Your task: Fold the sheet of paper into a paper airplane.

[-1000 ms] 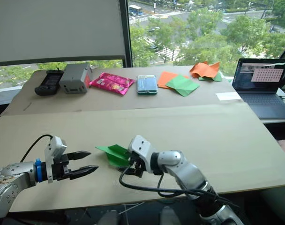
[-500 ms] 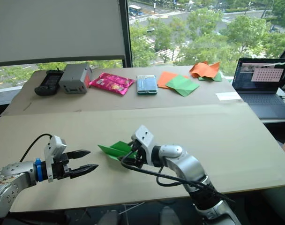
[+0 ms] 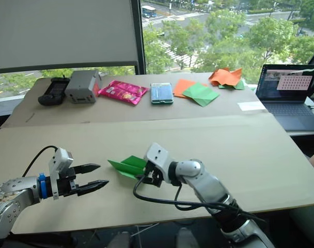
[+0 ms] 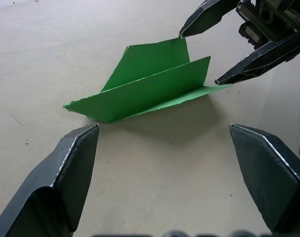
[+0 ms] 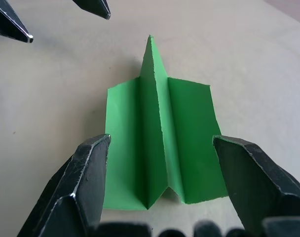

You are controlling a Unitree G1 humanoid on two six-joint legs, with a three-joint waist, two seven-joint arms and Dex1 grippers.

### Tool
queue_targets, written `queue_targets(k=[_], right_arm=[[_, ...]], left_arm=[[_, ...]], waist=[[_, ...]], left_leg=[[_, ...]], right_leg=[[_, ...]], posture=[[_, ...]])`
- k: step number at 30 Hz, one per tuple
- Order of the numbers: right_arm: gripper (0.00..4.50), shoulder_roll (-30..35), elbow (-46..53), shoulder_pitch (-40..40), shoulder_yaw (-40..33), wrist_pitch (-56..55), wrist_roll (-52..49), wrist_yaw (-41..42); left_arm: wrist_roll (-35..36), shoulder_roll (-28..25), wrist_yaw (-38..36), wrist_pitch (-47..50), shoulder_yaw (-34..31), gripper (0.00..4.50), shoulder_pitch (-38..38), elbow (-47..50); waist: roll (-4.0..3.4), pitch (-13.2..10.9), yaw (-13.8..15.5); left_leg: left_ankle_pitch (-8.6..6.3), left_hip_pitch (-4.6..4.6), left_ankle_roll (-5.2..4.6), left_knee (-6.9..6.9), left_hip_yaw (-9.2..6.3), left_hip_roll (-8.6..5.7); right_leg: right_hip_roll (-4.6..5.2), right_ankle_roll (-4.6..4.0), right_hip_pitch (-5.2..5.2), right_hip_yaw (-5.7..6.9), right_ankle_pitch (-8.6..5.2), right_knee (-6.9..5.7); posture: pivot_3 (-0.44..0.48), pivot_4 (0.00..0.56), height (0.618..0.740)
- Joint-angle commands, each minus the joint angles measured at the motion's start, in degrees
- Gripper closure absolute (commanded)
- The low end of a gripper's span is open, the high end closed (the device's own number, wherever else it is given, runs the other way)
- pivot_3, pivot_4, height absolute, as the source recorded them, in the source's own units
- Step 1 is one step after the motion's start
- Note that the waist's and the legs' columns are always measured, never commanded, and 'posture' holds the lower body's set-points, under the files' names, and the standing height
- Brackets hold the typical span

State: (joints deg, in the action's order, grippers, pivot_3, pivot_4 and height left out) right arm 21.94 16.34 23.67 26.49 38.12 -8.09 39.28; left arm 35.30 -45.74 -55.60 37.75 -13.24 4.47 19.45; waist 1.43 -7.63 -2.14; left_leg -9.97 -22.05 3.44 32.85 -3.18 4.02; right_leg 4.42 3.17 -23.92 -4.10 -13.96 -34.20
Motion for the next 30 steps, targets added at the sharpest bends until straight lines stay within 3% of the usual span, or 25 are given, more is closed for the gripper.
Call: queue_targets(k=[1,3,4,14,21,30], right_arm=[[0.84,-0.3,0.4,-0.1,-0.3,-1.9,0.4,0.1],[0.84,-0.4,-0.1,-0.3,-0.2,-2.0,0.6,0.3],[1.08,-0.4,-0.4,-0.4,0.0,-2.1,0.7,0.4],[4.44,-0.9,-1.2,-1.2,0.8,-2.6,1.7,0.9],[4.48,-1.2,-1.7,-1.5,0.8,-2.6,2.5,0.9],[4.48,-2.7,12.7,-4.9,-6.9,6.5,-0.4,-5.8]], left_arm=[[0.2,-0.5,-0.1,-0.7,-0.8,0.03,-0.1,0.6],[0.3,-0.5,0.0,-0.6,-0.8,0.03,-0.1,0.7],[0.3,-0.5,0.0,-0.6,-0.8,0.01,-0.1,0.7],[0.8,-0.3,0.4,-0.2,-1.1,0.0,-0.1,1.4],[3.7,-0.5,0.6,1.6,-1.6,0.0,-1.0,3.1],[5.4,-0.4,0.9,2.6,-0.5,0.0,-4.8,5.2]], waist=[[0.0,0.0,0.0],[0.0,0.0,0.0],[0.0,0.0,0.0],[0.0,0.0,0.0],[0.01,0.0,0.0],[0.02,0.0,0.2]], left_leg=[[0.0,0.0,0.0,0.0,0.0,0.0],[0.0,0.01,0.0,0.0,-0.01,0.0],[0.0,0.02,0.0,0.0,0.0,0.0],[0.02,0.02,-0.03,0.0,-0.01,0.0],[0.01,0.09,-0.01,0.01,-0.01,0.0],[-0.01,0.15,0.02,0.06,-0.04,0.0]], right_leg=[[0.0,0.0,0.0,0.0,0.0,0.0],[0.0,0.0,0.0,0.0,0.0,-0.01],[0.0,0.0,0.0,0.0,0.0,-0.01],[-0.01,0.0,0.04,0.0,0.01,-0.04],[-0.01,0.0,0.14,0.0,0.01,-0.04],[-0.02,0.01,0.36,0.01,0.01,-0.04]], posture=[[0.0,0.15,0.718],[0.0,0.15,0.718],[0.0,0.15,0.718],[0.0,0.15,0.718],[0.0,0.15,0.718],[0.0,0.15,0.718]])
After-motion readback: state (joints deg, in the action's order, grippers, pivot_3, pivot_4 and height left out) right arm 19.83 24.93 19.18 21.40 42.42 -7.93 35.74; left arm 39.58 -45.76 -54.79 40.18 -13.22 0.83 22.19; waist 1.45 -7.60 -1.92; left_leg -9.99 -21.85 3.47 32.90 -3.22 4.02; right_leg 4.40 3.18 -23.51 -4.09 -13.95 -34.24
